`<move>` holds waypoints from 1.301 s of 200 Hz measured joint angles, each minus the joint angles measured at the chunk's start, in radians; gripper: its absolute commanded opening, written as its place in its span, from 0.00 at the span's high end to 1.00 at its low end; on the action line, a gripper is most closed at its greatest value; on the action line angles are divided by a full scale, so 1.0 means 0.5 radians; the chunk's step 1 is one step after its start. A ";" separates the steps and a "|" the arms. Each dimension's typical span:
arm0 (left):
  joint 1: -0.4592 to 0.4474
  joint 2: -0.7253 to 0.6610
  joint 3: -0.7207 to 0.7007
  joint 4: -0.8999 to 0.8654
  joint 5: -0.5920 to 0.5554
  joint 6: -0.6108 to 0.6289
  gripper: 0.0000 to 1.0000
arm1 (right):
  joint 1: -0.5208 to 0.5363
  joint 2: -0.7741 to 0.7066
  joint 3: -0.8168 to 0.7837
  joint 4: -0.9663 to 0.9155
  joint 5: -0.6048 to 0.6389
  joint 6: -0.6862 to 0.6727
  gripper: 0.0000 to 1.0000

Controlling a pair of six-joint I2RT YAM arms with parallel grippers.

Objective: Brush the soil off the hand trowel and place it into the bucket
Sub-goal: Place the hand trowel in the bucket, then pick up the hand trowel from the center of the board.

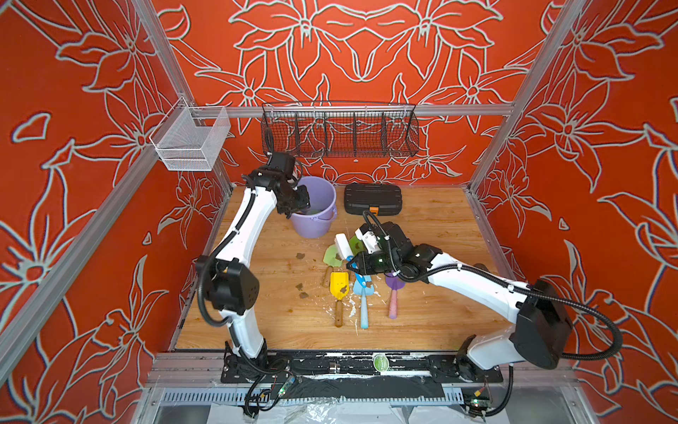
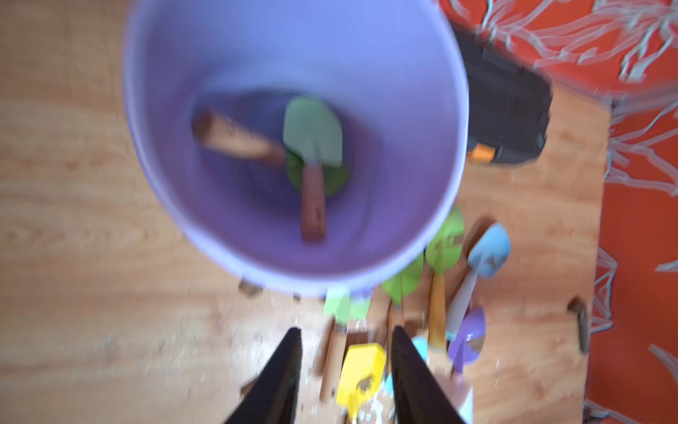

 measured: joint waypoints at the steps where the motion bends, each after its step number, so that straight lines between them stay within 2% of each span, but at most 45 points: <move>1: -0.008 -0.014 -0.018 0.001 -0.002 -0.002 0.57 | -0.001 -0.002 0.000 -0.002 0.000 0.000 1.00; 49: -0.481 -0.833 -1.122 0.319 -0.092 -0.201 0.54 | -0.033 -0.066 -0.065 -0.076 0.018 -0.002 1.00; 76: -0.661 -0.988 -1.550 0.436 -0.143 -0.368 0.54 | -0.035 -0.072 -0.103 -0.110 0.027 0.002 1.00; 95: -0.802 -1.004 -1.740 0.456 -0.187 -0.482 0.53 | -0.035 -0.072 -0.121 -0.123 0.053 0.006 1.00; 135: -1.088 -0.984 -1.861 0.549 -0.240 -0.658 0.50 | -0.048 -0.095 -0.211 -0.139 0.089 0.021 1.00; 170: -1.275 -0.732 -1.854 0.667 -0.276 -0.716 0.49 | -0.076 -0.138 -0.288 -0.161 0.105 0.037 1.00; 222: -1.410 -0.362 -1.798 0.738 -0.329 -0.728 0.49 | -0.097 -0.223 -0.356 -0.174 0.142 0.048 1.00; 260: -1.463 -0.261 -1.788 0.780 -0.333 -0.751 0.50 | -0.109 -0.233 -0.368 -0.175 0.155 0.059 1.00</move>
